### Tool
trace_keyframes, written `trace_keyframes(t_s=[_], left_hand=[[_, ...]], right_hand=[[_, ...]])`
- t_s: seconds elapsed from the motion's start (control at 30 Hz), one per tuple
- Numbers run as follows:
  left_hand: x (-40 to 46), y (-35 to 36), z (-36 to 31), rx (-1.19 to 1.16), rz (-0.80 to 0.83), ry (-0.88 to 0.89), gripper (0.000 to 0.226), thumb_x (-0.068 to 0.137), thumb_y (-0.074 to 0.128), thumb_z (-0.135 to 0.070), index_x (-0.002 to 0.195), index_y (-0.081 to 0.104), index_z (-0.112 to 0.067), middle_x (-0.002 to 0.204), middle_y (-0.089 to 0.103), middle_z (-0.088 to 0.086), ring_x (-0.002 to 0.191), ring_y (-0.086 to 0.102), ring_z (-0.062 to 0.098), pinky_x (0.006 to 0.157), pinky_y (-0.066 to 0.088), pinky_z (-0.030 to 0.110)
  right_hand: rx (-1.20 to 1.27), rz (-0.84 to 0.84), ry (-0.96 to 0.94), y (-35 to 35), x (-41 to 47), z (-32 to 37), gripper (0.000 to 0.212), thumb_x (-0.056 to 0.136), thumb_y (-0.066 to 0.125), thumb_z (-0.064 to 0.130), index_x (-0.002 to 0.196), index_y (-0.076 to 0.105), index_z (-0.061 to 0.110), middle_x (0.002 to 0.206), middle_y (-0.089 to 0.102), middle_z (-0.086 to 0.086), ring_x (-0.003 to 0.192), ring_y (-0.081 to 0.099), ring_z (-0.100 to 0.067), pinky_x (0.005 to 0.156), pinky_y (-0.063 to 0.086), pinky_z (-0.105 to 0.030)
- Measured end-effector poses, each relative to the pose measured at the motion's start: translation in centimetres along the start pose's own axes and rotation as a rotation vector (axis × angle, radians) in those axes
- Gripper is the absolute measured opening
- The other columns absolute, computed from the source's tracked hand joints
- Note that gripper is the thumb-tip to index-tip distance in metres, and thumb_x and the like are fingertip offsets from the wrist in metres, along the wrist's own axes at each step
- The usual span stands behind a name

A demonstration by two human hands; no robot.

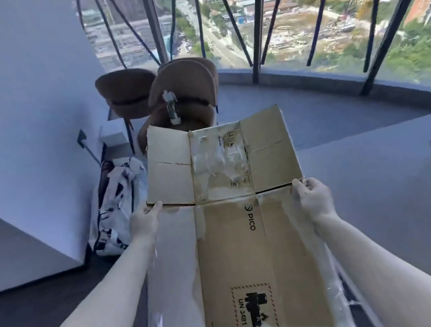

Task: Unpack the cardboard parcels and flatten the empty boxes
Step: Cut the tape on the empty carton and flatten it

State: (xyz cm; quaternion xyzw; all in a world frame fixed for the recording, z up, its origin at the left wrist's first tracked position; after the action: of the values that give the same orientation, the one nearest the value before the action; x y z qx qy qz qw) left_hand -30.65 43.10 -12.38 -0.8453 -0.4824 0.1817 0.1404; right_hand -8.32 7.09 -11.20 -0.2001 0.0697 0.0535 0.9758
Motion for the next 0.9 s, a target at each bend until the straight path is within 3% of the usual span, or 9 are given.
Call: trace_keyframes(t_s=[0.13, 0.27, 0.43, 0.53, 0.7, 0.8, 0.9], left_hand=[[6.1, -2.6, 5.2, -0.072, -0.014, -0.105, 0.027, 0.095, 0.061, -0.025, 0.081, 0.055, -0.003, 0.072, 0.046, 0.01, 0.068, 0.042, 0.021, 0.058, 0.029, 0.031], [13.2, -2.4, 10.2, -0.097, 0.028, -0.173, 0.029, 0.094, 0.063, -0.026, 0.09, 0.063, 0.003, 0.08, 0.053, 0.01, 0.074, 0.046, 0.021, 0.06, 0.033, 0.028], [20.1, 0.6, 19.1, -0.073, 0.062, -0.282, 0.036, 0.095, 0.062, -0.028, 0.093, 0.058, 0.007, 0.08, 0.053, 0.011, 0.074, 0.047, 0.021, 0.064, 0.033, 0.03], [22.9, 3.4, 25.0, -0.063, 0.055, -0.315, 0.033, 0.096, 0.061, -0.026, 0.093, 0.059, 0.006, 0.079, 0.052, 0.009, 0.074, 0.046, 0.02, 0.059, 0.032, 0.028], [27.6, 9.4, 37.0, -0.038, 0.045, -0.352, 0.018, 0.096, 0.061, -0.024, 0.095, 0.068, -0.008, 0.088, 0.065, 0.005, 0.078, 0.053, 0.015, 0.064, 0.036, 0.022], [29.9, 13.8, 45.1, -0.027, 0.052, -0.391, 0.026, 0.095, 0.061, -0.02, 0.077, 0.055, -0.003, 0.072, 0.052, 0.002, 0.068, 0.041, 0.015, 0.056, 0.027, 0.024], [31.7, 18.1, 52.2, -0.023, 0.046, -0.403, 0.024, 0.095, 0.06, -0.019, 0.077, 0.054, -0.005, 0.068, 0.046, 0.001, 0.065, 0.038, 0.014, 0.052, 0.025, 0.023]], right_hand=[[-0.021, 0.045, 0.031, 8.9, 1.7, 0.1, 0.031, 0.097, 0.059, 0.027, 0.072, 0.052, 0.01, 0.063, 0.049, 0.002, 0.06, 0.042, -0.017, 0.059, 0.033, -0.033], [-0.088, 0.052, 0.071, 16.8, 4.5, -1.8, 0.033, 0.097, 0.059, 0.03, 0.079, 0.055, 0.003, 0.068, 0.054, -0.001, 0.063, 0.046, -0.019, 0.06, 0.036, -0.032], [-0.152, 0.071, 0.111, 25.6, 9.4, -7.6, 0.028, 0.098, 0.058, 0.025, 0.074, 0.054, 0.009, 0.063, 0.051, 0.001, 0.061, 0.044, -0.018, 0.059, 0.035, -0.031], [-0.186, 0.09, 0.146, 30.1, 12.5, -13.0, 0.025, 0.097, 0.06, 0.024, 0.081, 0.058, 0.005, 0.065, 0.05, -0.001, 0.062, 0.043, -0.019, 0.059, 0.035, -0.029], [-0.196, 0.147, 0.232, 37.8, 17.5, -26.4, 0.027, 0.097, 0.059, 0.024, 0.086, 0.062, 0.0, 0.074, 0.059, -0.007, 0.067, 0.047, -0.02, 0.058, 0.034, -0.031], [-0.24, 0.163, 0.298, 41.6, 19.9, -35.5, 0.026, 0.096, 0.058, 0.023, 0.088, 0.063, -0.001, 0.08, 0.06, -0.012, 0.069, 0.047, -0.021, 0.057, 0.033, -0.032], [-0.268, 0.164, 0.346, 44.8, 22.4, -43.6, 0.026, 0.094, 0.059, 0.02, 0.088, 0.062, -0.004, 0.077, 0.057, -0.01, 0.068, 0.045, -0.021, 0.056, 0.033, -0.032]])
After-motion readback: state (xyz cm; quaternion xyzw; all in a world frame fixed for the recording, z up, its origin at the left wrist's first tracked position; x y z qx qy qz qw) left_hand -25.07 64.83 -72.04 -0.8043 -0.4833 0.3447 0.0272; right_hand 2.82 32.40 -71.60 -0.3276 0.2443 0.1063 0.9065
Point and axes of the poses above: each hand's wrist, its own x-axis towards the middle knuckle, its own y-axis out of the palm, z = x × y, the point moved 7 cm from there along x, towards the middle knuckle
